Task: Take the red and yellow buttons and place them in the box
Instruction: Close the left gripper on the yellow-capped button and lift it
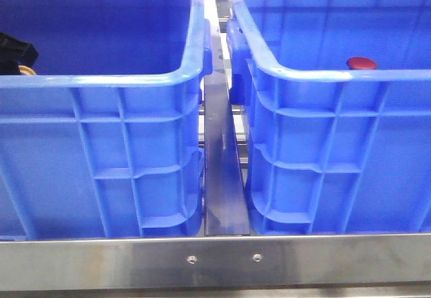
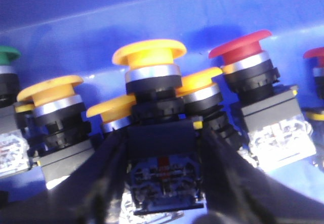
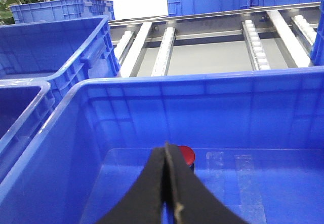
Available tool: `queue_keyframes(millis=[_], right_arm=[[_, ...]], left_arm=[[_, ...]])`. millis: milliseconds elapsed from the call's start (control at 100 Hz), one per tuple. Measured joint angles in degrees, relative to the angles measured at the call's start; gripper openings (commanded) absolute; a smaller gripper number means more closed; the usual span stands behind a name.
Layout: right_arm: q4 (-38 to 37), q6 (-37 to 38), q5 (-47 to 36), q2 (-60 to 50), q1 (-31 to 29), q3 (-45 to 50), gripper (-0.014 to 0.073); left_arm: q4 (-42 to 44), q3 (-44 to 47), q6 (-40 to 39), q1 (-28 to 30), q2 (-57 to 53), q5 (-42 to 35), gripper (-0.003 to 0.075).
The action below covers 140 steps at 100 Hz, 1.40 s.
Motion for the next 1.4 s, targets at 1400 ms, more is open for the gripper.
queue_keyframes(millis=[1400], right_arm=[[0.0, 0.0, 0.73, 0.0, 0.0, 0.1, -0.0069]], left_arm=[[-1.17, 12.89, 0.0, -37.93, -37.84, 3.73, -0.0019]])
